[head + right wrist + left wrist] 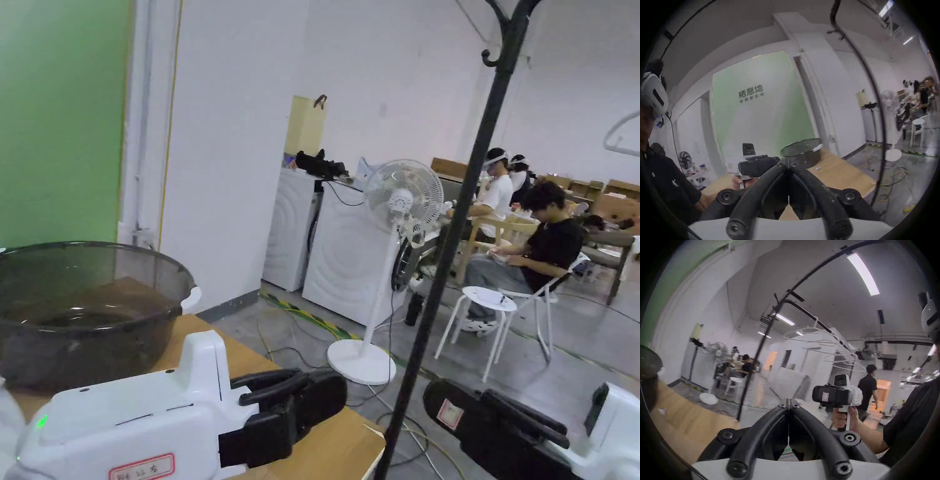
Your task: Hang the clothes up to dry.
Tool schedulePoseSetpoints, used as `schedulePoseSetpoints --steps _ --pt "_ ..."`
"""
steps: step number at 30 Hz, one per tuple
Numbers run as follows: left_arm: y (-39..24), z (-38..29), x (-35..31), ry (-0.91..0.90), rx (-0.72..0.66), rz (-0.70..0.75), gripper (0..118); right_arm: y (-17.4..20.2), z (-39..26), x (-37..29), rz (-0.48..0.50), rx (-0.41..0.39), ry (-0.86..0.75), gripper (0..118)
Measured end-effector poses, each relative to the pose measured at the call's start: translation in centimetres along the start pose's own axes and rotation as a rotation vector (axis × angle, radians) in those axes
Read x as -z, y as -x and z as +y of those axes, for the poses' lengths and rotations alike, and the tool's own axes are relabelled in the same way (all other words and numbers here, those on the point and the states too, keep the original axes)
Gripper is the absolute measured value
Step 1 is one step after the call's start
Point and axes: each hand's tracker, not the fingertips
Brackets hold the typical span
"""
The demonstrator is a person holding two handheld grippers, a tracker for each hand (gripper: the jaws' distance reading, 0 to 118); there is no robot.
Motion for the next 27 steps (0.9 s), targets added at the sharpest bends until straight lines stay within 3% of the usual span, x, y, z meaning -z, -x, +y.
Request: schedulePoseSetpoints --steps 9,14,22,27 --pt "-2.0 0.7 12.5 0.144 -0.016 -0.368 0 0.6 1.8 -9.7 -0.243 -0.051 -0.032 1" --pt "-2.3 2.4 18.5 0.178 0.000 -0.478 0 0.9 2.7 -13.4 -0.365 -0.049 -0.075 1" --pt "-4.1 5.7 22.2 0.156 0.083 -0.552 0 2.3 3.7 -15.5 -0.462 -0.079 -0.113 1" --pt "-6.0 12.1 21.8 0.020 0.126 -0.603 0 5.2 10.2 -16.0 -0.412 -0.179 -0.193 1"
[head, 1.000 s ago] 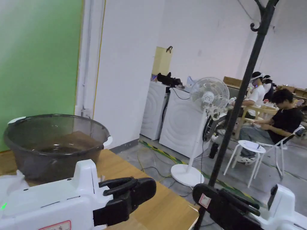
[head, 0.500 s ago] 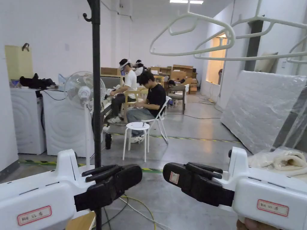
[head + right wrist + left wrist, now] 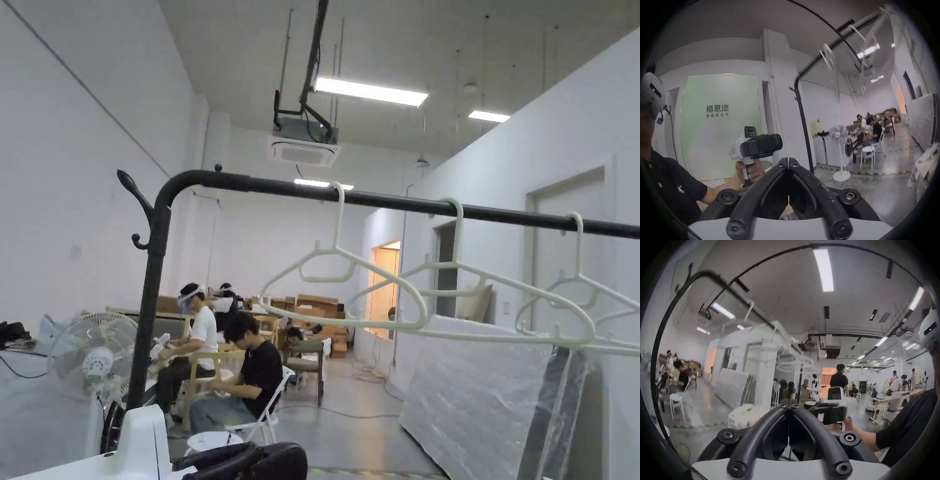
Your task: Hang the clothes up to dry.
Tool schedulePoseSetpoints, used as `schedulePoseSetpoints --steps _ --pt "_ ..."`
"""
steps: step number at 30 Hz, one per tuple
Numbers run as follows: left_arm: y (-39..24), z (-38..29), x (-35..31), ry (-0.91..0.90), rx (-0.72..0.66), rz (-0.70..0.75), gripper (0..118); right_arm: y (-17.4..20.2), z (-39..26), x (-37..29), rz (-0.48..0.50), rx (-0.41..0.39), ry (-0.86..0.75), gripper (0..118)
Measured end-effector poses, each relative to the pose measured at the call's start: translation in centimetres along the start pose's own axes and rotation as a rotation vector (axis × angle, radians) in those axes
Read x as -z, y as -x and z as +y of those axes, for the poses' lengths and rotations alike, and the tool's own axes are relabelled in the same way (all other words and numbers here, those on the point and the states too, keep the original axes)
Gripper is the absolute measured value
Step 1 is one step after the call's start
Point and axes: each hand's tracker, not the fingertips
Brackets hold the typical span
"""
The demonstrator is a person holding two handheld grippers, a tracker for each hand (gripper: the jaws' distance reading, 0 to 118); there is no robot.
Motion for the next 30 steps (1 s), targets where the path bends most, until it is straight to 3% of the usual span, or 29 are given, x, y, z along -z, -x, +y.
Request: schedulePoseSetpoints --steps 9,17,20,22,23,25,27,30 --pt "-4.8 13.5 2.1 -0.057 0.116 -0.020 0 4.8 14.3 0.6 -0.010 -0.157 -0.125 1" --pt "-8.2 16.0 0.2 -0.073 0.222 0.027 0 7.5 17.0 -0.1 -0.045 -0.213 -0.146 1" --pt "-9.5 15.6 0.1 -0.101 0.327 0.236 0 8.3 17.0 0.4 -0.154 -0.255 -0.101 2" --pt "-10.2 15.2 0.8 -0.073 0.465 0.388 0 8.8 17.6 1.2 -0.320 -0.318 -0.066 2" --pt "-10.3 15.1 1.0 -0.049 0.477 0.380 0 8.9 18.3 1.9 -0.399 -0.350 -0.042 2" --pt "-10.1 14.8 1.4 -0.021 0.468 0.334 0 8.4 20.4 3.2 -0.461 -0.366 0.008 2" --pt "-10.6 14.1 1.7 -0.019 0.495 0.343 0 7.4 23.0 5.3 -0.483 -0.325 0.096 13" --pt "-10.2 14.0 2.0 -0.023 0.514 0.355 0 5.2 26.5 9.7 -0.576 -0.278 0.229 93"
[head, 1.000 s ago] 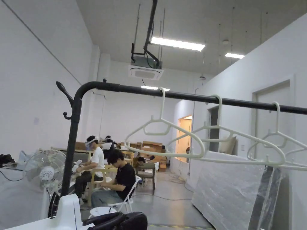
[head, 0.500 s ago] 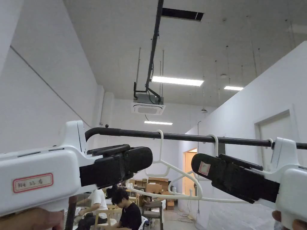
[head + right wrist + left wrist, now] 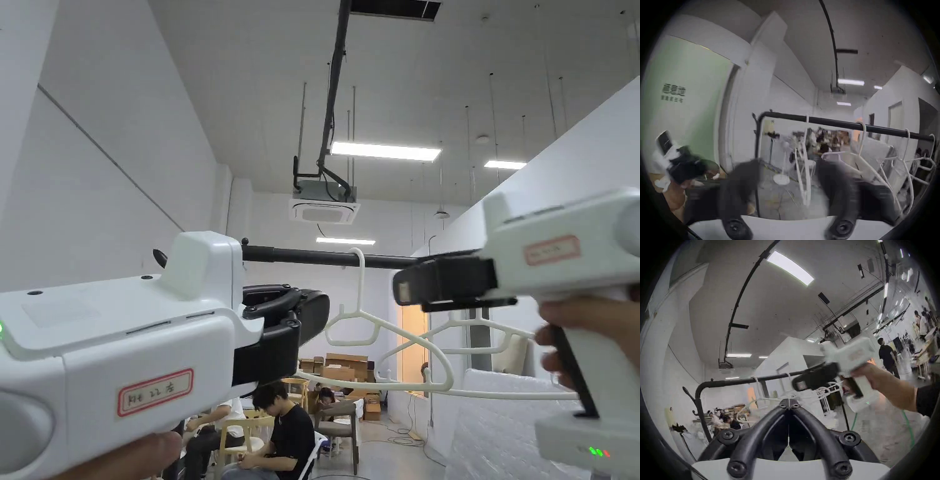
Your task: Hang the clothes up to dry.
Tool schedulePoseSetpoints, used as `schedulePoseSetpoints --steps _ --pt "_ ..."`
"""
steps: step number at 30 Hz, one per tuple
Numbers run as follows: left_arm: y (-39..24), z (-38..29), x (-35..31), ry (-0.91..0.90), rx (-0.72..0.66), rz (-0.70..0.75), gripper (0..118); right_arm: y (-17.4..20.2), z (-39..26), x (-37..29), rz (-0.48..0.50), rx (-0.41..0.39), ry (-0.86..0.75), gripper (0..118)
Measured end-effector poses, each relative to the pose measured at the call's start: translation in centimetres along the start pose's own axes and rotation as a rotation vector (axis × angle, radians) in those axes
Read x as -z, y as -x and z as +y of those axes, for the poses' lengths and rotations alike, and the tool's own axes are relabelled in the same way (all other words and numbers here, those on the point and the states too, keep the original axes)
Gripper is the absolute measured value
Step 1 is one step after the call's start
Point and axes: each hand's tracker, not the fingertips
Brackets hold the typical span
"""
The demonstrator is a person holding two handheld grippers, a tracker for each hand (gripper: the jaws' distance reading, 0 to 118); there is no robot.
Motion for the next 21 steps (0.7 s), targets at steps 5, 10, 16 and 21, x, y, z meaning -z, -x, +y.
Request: schedulePoseSetpoints --steps 5,10,16,21 --pt "1.2 -0.1 1.3 -0.015 -0.048 0.008 0 -1.9 3.4 8.5 -0.076 0.027 0.244 118" --pt "1.7 -0.6 1.5 0.013 -0.019 -0.013 0 -4.1 2.7 13.6 -0.124 0.069 0.301 118" --pt "3.0 -1.5 2.2 0.015 -0.045 -0.005 0 -5.5 1.1 15.7 -0.102 0.107 0.333 116" --pt "3.8 -2.0 2.9 0.002 -0.084 -0.005 0 -5.0 1.2 16.3 -0.076 0.100 0.328 91"
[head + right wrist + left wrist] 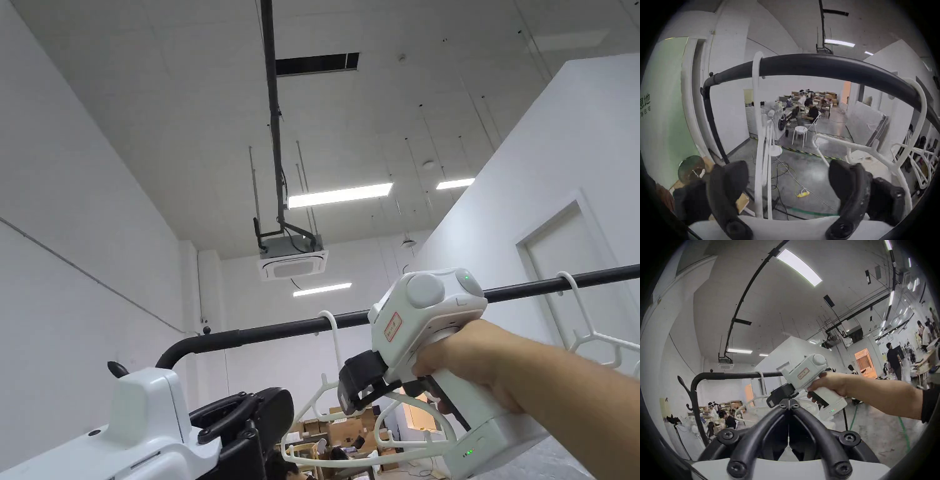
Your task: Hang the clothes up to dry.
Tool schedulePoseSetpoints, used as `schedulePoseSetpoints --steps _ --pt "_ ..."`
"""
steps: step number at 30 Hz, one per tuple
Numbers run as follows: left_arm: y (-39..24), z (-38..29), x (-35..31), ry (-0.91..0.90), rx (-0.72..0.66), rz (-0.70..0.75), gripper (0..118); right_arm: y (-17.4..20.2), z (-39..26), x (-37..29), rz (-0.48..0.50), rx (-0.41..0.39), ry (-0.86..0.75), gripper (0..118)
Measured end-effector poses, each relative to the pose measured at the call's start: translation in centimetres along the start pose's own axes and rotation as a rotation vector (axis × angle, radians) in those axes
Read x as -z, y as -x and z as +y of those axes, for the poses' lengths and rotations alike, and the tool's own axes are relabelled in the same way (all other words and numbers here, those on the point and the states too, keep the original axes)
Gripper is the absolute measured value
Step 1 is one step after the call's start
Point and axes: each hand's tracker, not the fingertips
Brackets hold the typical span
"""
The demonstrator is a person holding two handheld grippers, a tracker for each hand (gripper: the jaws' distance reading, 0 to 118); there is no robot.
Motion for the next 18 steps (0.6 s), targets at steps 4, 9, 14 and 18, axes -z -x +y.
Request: schedulePoseSetpoints --steps 4,9,14,18 --pt "0.2 -0.2 0.6 -0.006 -0.010 0.007 0 0.7 -0.1 1.1 0.020 -0.025 0.037 60" --pt "0.3 -0.5 0.8 -0.012 -0.029 0.009 0 1.2 -0.7 1.4 0.009 -0.037 0.023 10" --pt "0.5 -0.4 0.3 -0.012 -0.032 0.015 0 0.9 -0.1 0.1 -0.008 -0.032 -0.038 8" --pt "0.8 0.0 -0.3 -0.027 -0.041 0.021 0 1.1 0.8 -1.3 0.006 -0.036 -0.058 8"
